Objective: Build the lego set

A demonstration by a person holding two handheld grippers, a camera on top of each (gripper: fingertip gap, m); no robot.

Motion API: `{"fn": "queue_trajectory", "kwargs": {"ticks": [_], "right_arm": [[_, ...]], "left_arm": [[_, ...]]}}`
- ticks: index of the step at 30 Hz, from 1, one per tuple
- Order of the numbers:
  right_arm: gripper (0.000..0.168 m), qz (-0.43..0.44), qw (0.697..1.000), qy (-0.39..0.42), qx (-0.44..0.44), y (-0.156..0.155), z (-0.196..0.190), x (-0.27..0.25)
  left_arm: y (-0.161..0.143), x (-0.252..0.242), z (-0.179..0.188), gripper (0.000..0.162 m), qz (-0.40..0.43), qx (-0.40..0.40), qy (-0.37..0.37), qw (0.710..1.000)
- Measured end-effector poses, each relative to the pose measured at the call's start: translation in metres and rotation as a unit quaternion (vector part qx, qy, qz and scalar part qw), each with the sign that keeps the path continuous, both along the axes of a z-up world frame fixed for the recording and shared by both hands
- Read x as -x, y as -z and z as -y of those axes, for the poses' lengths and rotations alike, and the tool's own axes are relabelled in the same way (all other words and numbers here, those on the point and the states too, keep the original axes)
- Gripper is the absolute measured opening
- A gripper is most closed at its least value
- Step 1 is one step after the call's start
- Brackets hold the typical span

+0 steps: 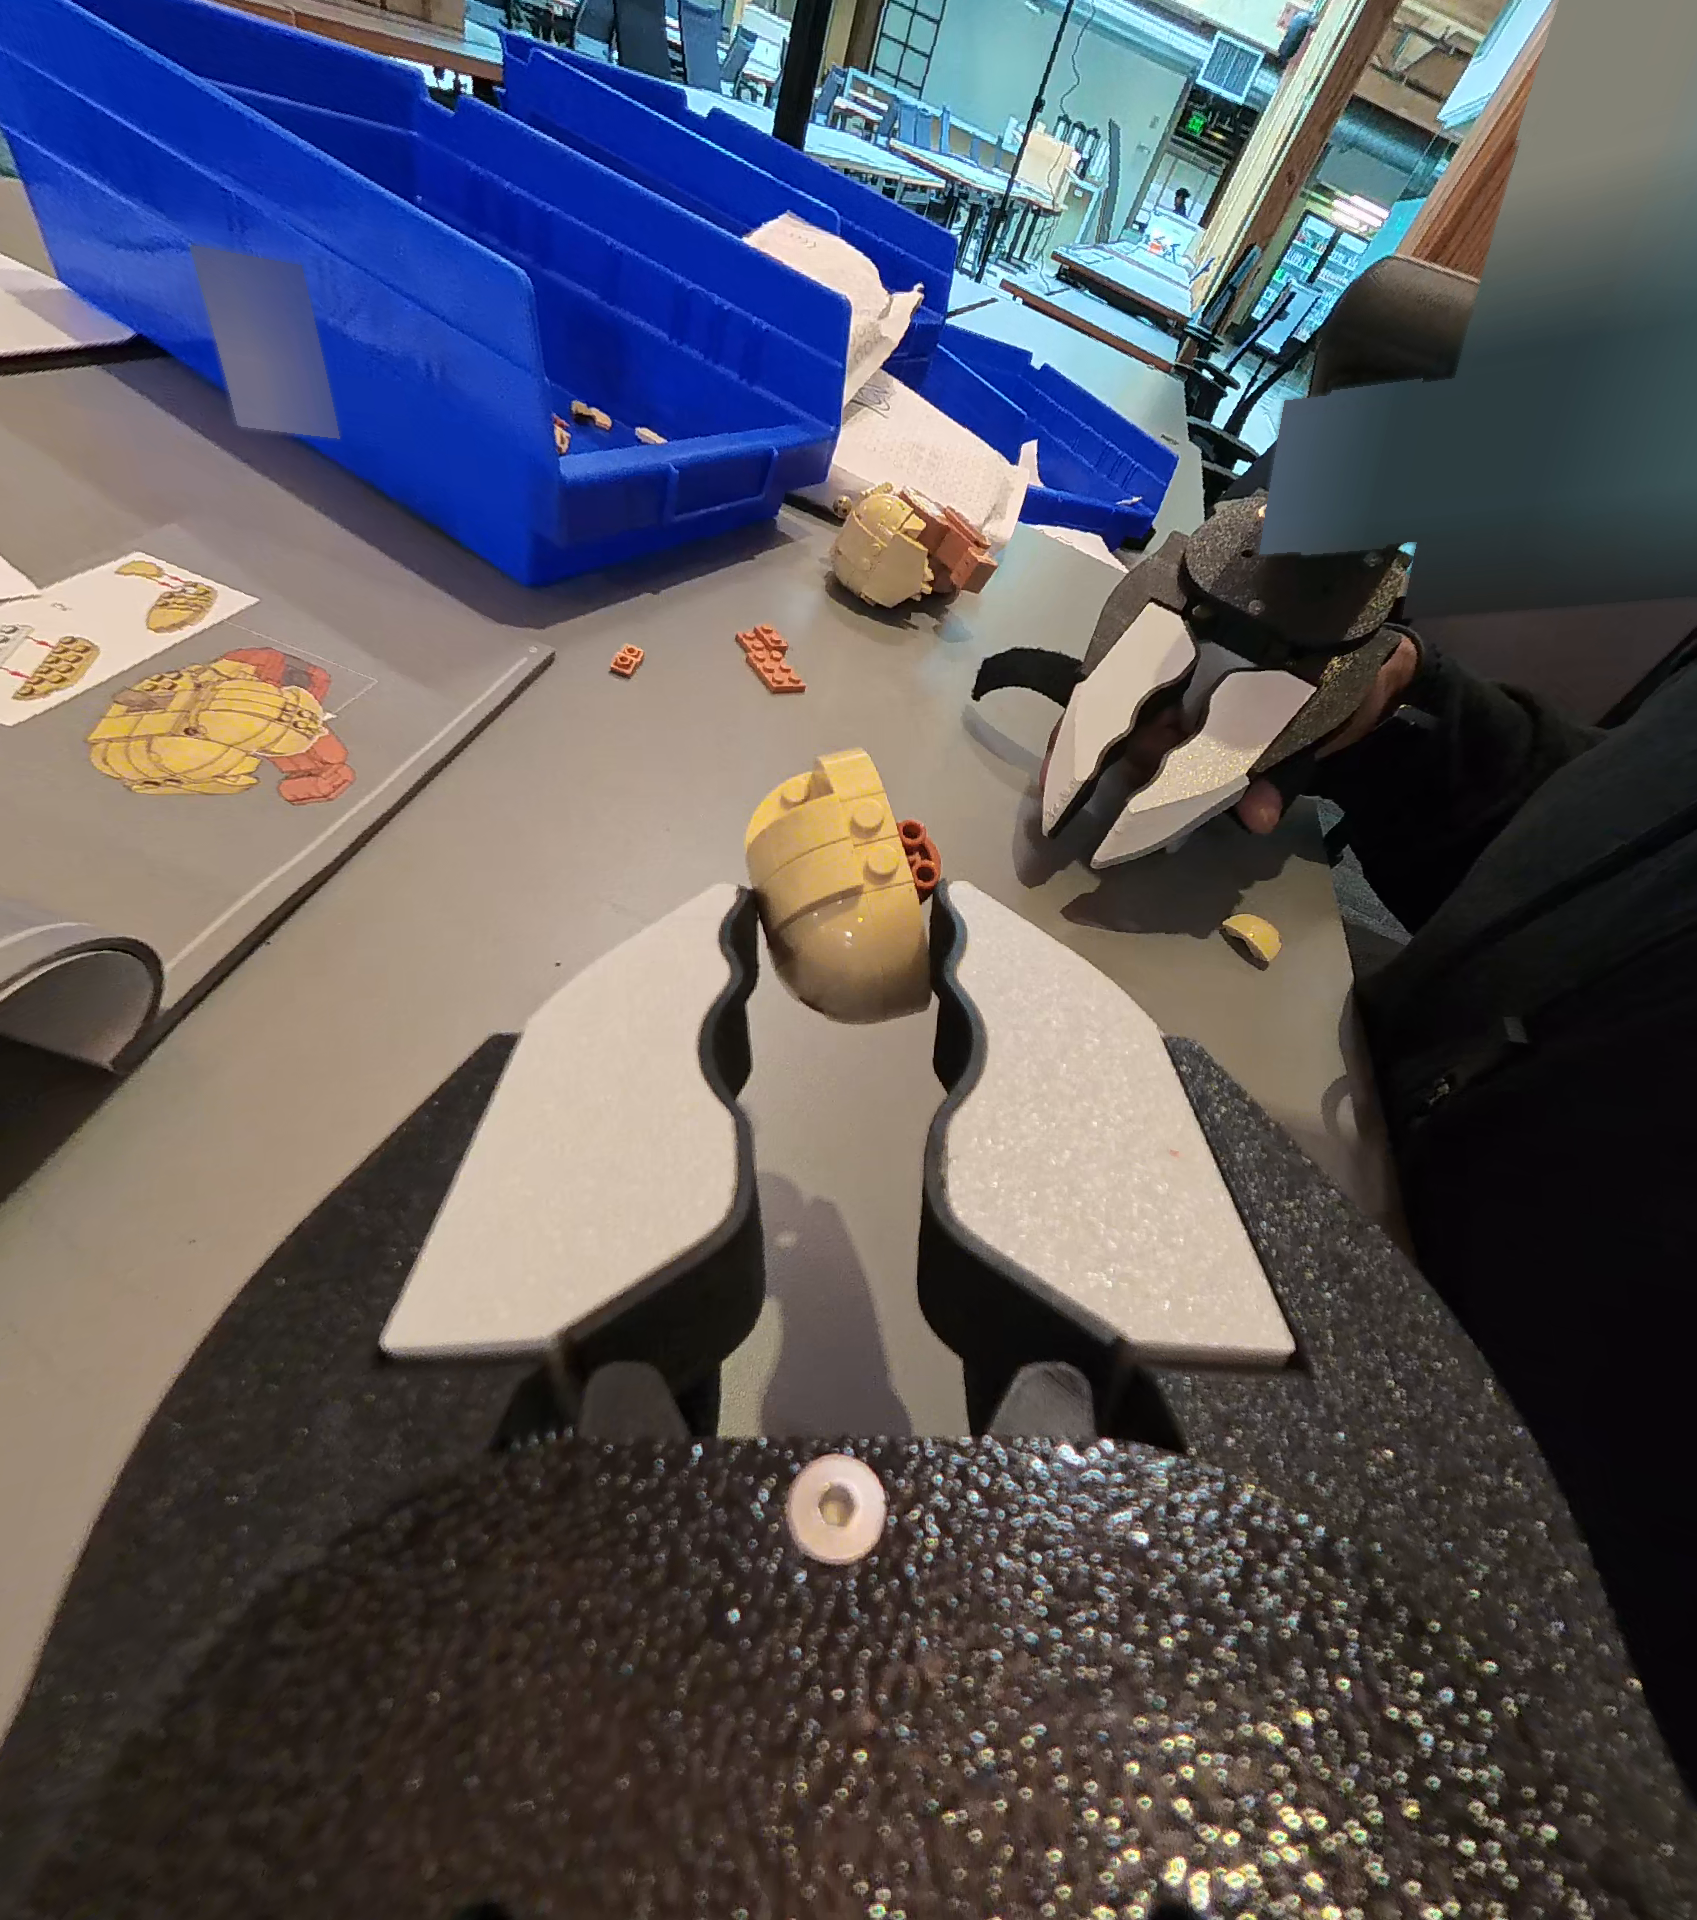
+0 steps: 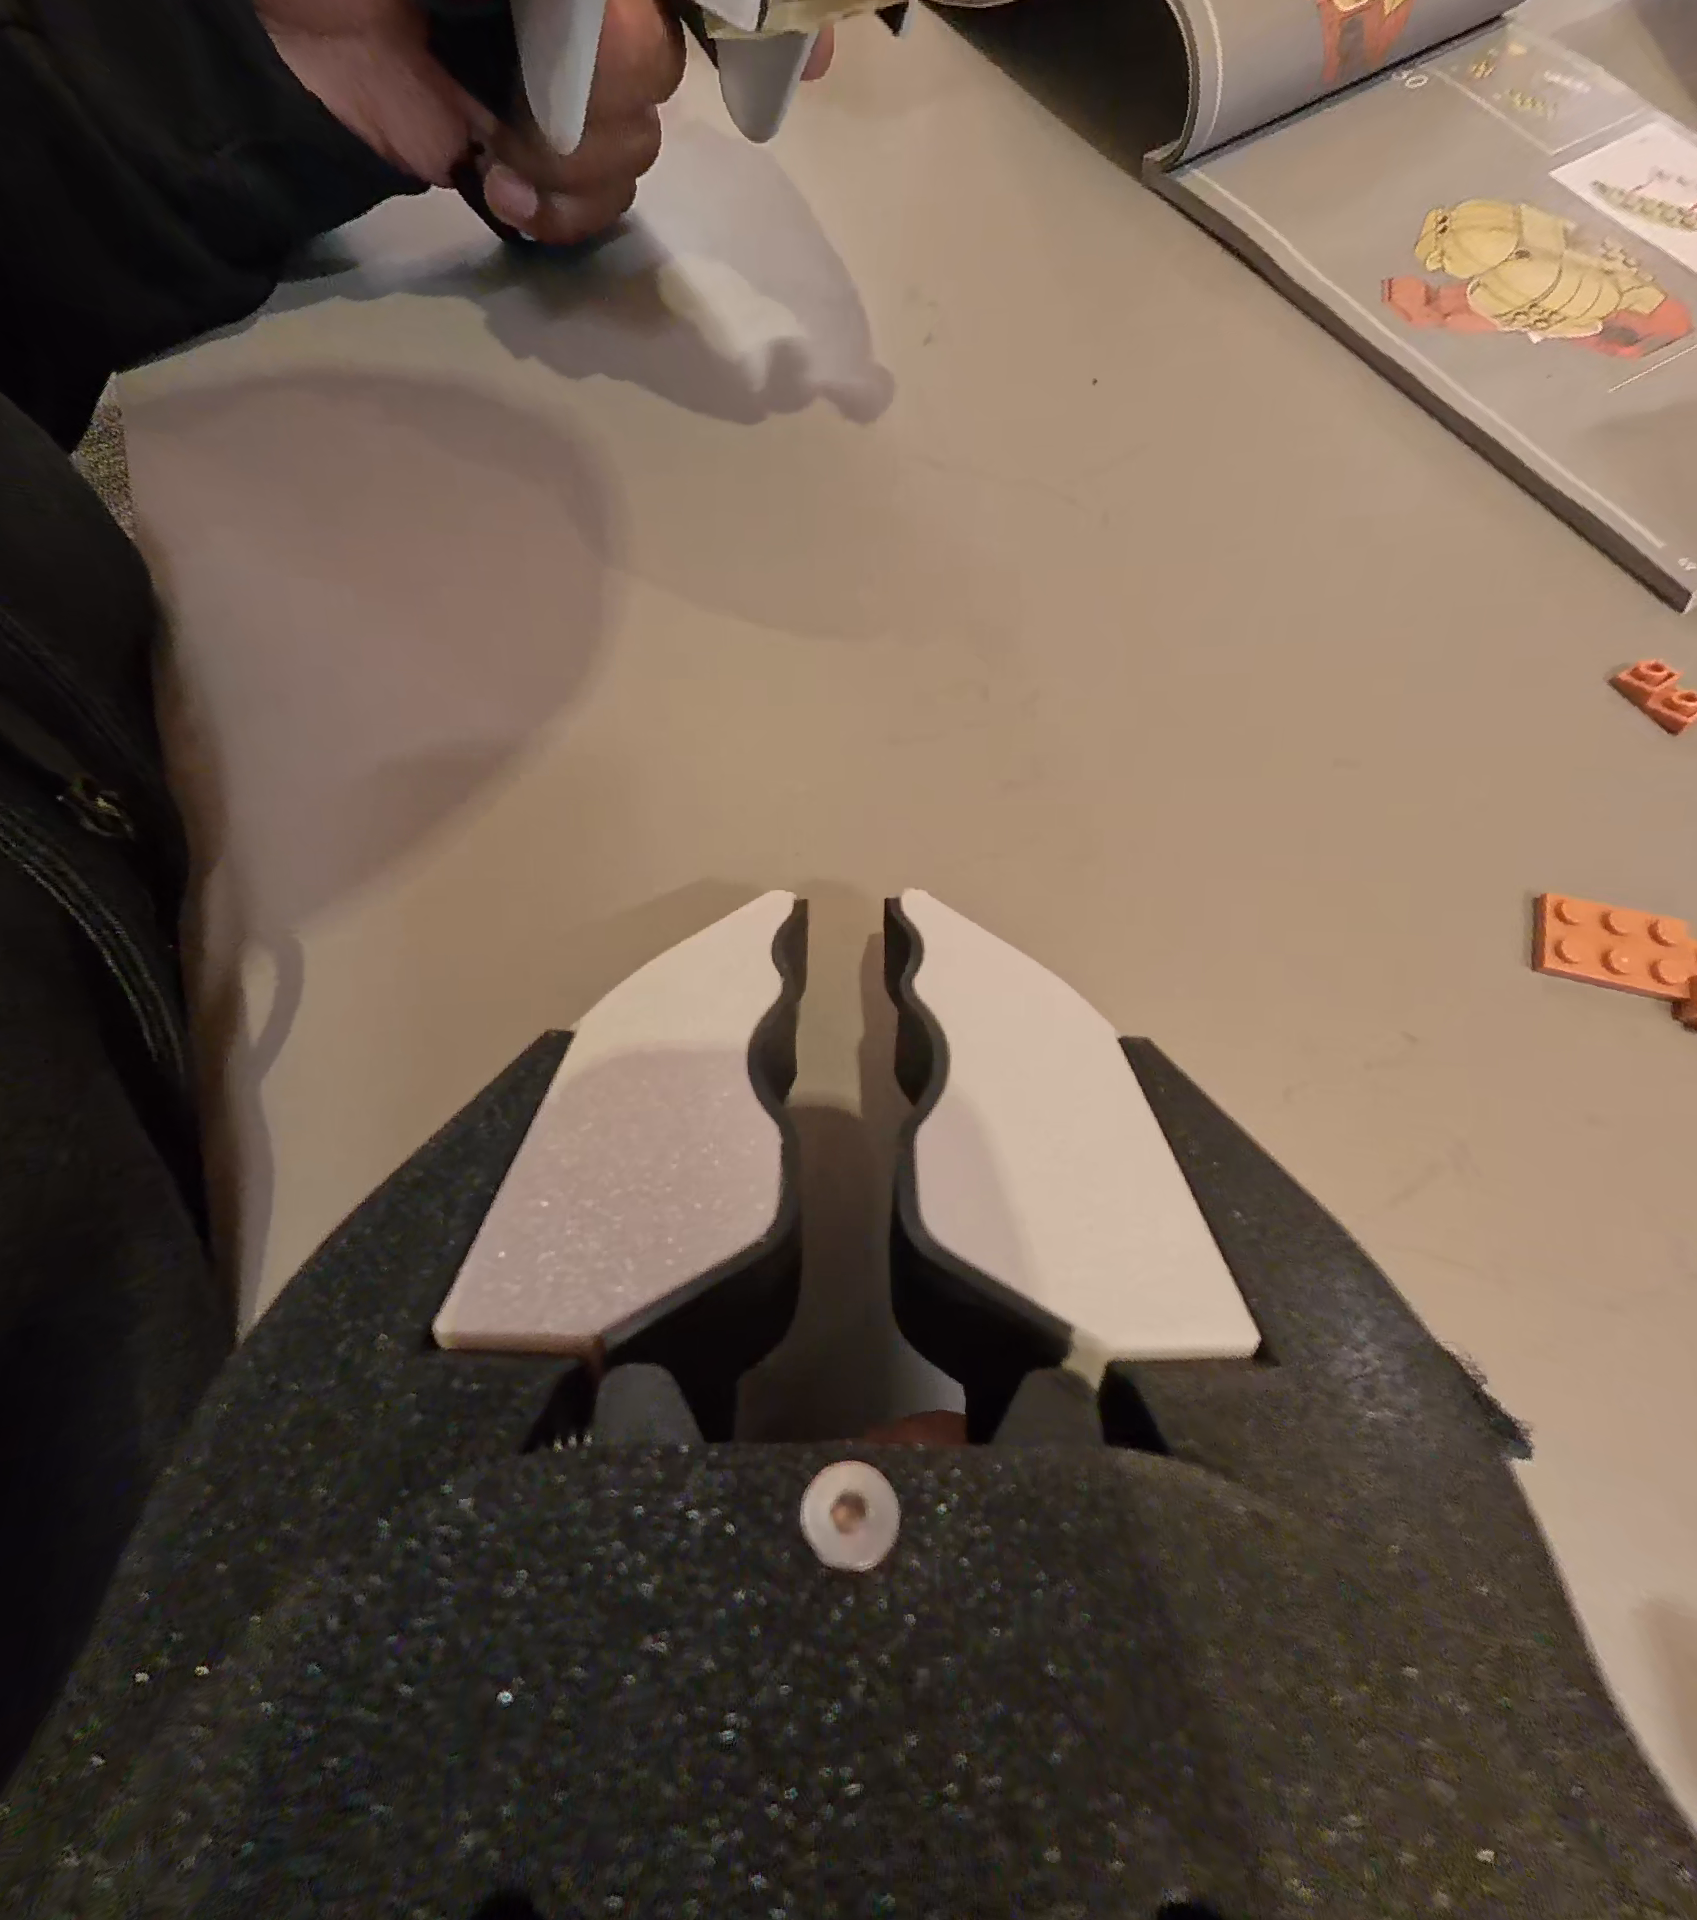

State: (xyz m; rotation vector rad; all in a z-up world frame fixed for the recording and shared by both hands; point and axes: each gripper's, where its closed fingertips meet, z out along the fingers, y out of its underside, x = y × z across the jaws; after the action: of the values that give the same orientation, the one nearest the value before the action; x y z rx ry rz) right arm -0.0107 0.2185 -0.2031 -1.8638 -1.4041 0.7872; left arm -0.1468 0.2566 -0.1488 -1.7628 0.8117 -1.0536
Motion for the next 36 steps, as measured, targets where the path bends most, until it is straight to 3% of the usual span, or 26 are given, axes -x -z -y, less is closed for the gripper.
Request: {"fn": "queue_trajectory", "kwargs": {"ticks": [19, 25, 29, 36], "right_arm": [[0.015, 0.0, 1.0, 0.007, -0.021, -0.001, -0.001, 0.001], [0.015, -0.039, 0.996, 0.045, -0.066, -0.016, -0.004, -0.019], [0.015, -0.069, 0.989, 0.093, -0.094, -0.028, -0.009, -0.056], [0.017, -0.088, 0.969, 0.166, -0.162, -0.051, -0.043, -0.133]], "left_arm": [[0.0, -0.01, -0.005, 0.031, -0.001, -0.001, -0.002, 1.0], [-0.005, -0.074, -0.015, 0.031, -0.036, 0.01, 0.052, 0.998], [-0.023, -0.141, -0.028, 0.031, -0.09, -0.045, 0.106, 0.989], [-0.027, -0.256, -0.063, 0.031, -0.204, -0.159, 0.206, 0.944]]}}
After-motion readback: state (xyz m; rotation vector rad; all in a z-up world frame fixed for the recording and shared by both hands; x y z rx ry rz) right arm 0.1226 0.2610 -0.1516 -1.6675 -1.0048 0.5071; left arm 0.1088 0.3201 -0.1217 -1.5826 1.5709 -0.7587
